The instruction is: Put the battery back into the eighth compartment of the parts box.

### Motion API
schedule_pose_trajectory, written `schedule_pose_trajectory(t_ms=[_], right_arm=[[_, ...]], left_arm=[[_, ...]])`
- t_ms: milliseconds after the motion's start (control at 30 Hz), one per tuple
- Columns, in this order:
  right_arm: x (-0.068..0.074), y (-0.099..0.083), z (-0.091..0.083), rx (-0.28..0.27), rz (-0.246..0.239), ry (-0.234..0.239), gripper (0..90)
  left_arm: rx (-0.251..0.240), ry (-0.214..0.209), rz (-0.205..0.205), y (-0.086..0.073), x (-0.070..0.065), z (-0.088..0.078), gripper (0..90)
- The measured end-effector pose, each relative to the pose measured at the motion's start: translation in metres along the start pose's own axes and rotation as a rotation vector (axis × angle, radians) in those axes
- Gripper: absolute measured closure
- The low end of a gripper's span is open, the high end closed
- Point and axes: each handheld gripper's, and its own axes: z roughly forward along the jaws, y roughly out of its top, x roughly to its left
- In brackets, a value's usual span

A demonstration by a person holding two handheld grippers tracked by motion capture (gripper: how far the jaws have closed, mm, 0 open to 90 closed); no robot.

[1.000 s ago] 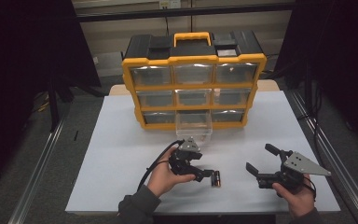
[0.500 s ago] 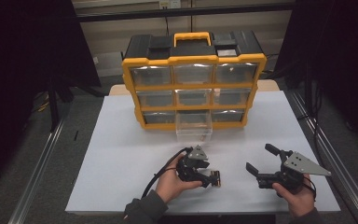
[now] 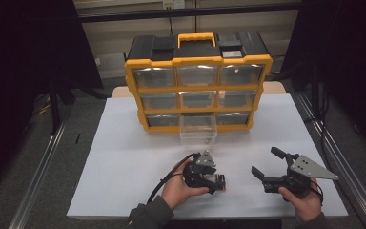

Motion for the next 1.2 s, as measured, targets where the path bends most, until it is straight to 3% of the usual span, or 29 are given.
schedule_pose_trajectory(t_ms=[200, 233, 267, 400, 433, 700, 733, 767, 833, 900, 933, 1100, 1133, 1200], right_arm=[[0.000, 0.000, 0.000, 0.001, 0.000, 0.002, 2.2], [0.000, 0.000, 0.000, 0.001, -0.001, 0.001, 2.2], [0.000, 0.000, 0.000, 0.002, 0.000, 0.001, 2.2], [0.000, 0.000, 0.000, 0.001, -0.001, 0.002, 2.3], [0.000, 0.000, 0.000, 0.001, -0.001, 0.002, 2.2], [0.000, 0.000, 0.000, -0.001, -0.004, 0.003, 2.3], [-0.001, 0.000, 0.000, -0.002, -0.004, 0.002, 2.3], [-0.001, 0.000, 0.000, -0.003, -0.004, 0.002, 2.3], [-0.001, 0.000, 0.000, -0.002, -0.003, 0.003, 2.3], [-0.001, 0.000, 0.000, -0.001, -0.005, 0.002, 2.3], [-0.001, 0.000, 0.000, -0.002, -0.005, 0.003, 2.3], [-0.001, 0.000, 0.000, -0.003, -0.001, 0.000, 2.3], [-0.001, 0.000, 0.000, -0.003, -0.001, 0.001, 2.3], [-0.001, 0.000, 0.000, -0.002, -0.001, 0.001, 2.3]], left_arm=[[-0.008, -0.004, 0.005, 0.000, -0.003, 0.002, 42.2], [0.016, 0.000, 0.023, 0.001, -0.002, 0.000, 42.3], [-0.002, -0.007, 0.008, 0.000, -0.002, 0.002, 42.3], [0.042, 0.000, 0.038, 0.002, -0.002, 0.001, 42.4], [0.000, 0.003, 0.026, 0.000, -0.003, 0.004, 42.5], [0.031, 0.017, 0.048, -0.002, 0.000, 0.001, 45.4], [0.017, 0.024, 0.024, -0.003, -0.002, 0.001, 46.3], [0.053, 0.028, 0.053, -0.003, 0.000, -0.002, 47.5], [0.039, 0.040, 0.027, -0.006, -0.001, -0.002, 49.4], [0.064, 0.046, 0.049, -0.006, 0.002, -0.005, 52.4], [0.044, 0.040, 0.020, -0.007, 0.001, -0.005, 53.9], [0.067, 0.063, 0.007, -0.007, 0.003, -0.009, 63.9], [0.073, 0.064, 0.024, -0.007, 0.004, -0.009, 65.4], [0.089, 0.074, 0.007, -0.007, 0.004, -0.011, 69.1]])
